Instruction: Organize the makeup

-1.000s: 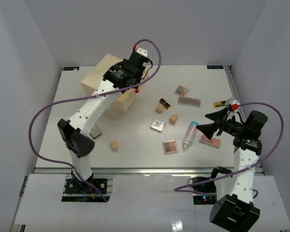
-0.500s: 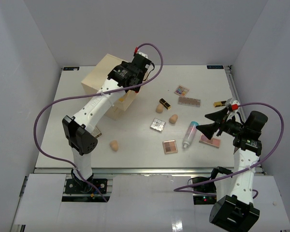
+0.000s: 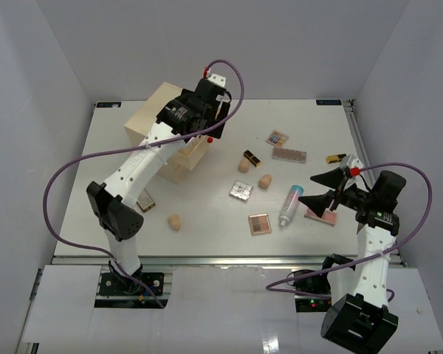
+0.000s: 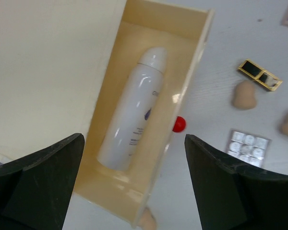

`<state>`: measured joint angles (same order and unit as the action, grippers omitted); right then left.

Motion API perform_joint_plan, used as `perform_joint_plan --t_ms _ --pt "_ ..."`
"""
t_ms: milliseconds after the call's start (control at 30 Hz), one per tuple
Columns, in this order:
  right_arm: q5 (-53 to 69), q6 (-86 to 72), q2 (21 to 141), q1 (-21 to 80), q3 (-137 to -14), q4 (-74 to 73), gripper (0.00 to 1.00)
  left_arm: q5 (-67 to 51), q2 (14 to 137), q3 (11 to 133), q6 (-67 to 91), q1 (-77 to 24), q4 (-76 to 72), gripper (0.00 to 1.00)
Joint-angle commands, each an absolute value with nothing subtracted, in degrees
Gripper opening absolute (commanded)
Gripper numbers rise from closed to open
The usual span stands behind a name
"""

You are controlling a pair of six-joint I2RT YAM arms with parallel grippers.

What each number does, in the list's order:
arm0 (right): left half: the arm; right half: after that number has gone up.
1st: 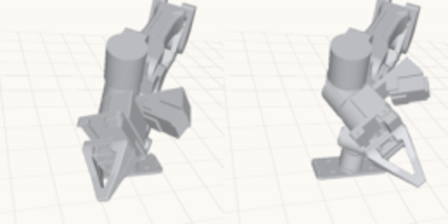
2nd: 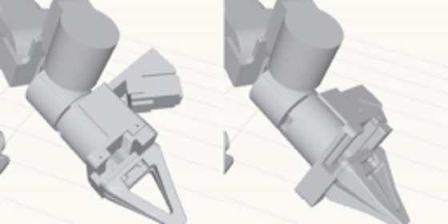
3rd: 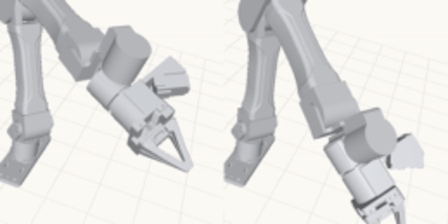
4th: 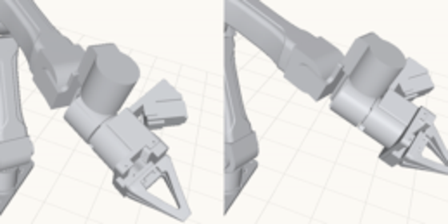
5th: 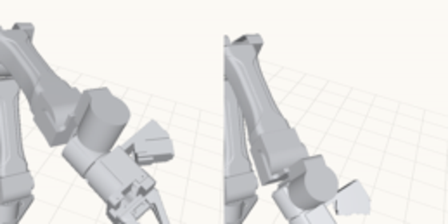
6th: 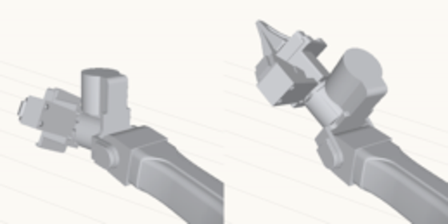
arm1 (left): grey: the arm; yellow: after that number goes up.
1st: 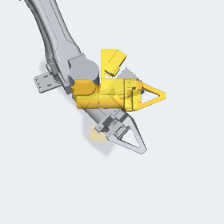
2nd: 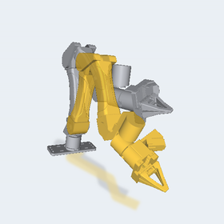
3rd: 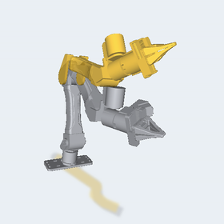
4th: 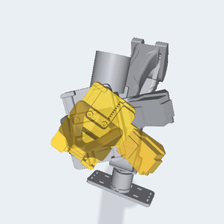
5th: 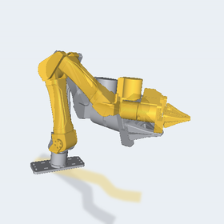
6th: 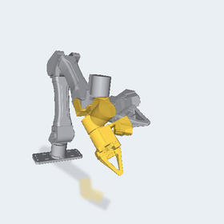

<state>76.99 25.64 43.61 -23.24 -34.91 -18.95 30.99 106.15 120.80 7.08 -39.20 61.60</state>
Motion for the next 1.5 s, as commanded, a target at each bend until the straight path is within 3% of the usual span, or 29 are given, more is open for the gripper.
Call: perform_joint_plan --t_ms 0,133,200,400,667,833,1267,1467 --pt "75.24 74.88 46.87 -21.46 -39.73 -44.47 0.91 12.32 88.67 110.15 10.56 -39.46 49.38 0.98" --pt "59.62 107.17 52.92 -14.91 -43.46 -64.11 0.96 -2.65 74.46 93.37 14.23 -39.46 34.79 0.98" --pt "51.28 120.07 56.35 -14.15 -43.15 -66.47 1.0 -9.53 68.15 83.76 17.17 -39.38 29.71 0.98" --pt "38.2 122.65 57.22 -7.48 -39.01 -53.93 0.99 -11.53 56.58 67.41 20.37 -39.37 25.69 0.98" --pt "26.33 123.35 63.53 5.92 -36.47 -37.77 1.0 -9.56 47.01 62.29 21.78 -39.37 27.06 0.98" --pt "24.27 123.74 69.88 8.67 -38.28 -32.37 1.0 -8.36 43.38 59.29 23.45 -39.37 27.77 0.98" --pt "20.03 128.83 81.97 11.54 -41.51 -31.24 0.75 -5.37 40.47 56.77 24.62 -39.37 29.82 0.98" --pt "20.29 127.3 83.88 11.87 -42.5 -31.88 0.4 -3.58 38.3 55.43 25.31 -39.37 29.95 0.98"
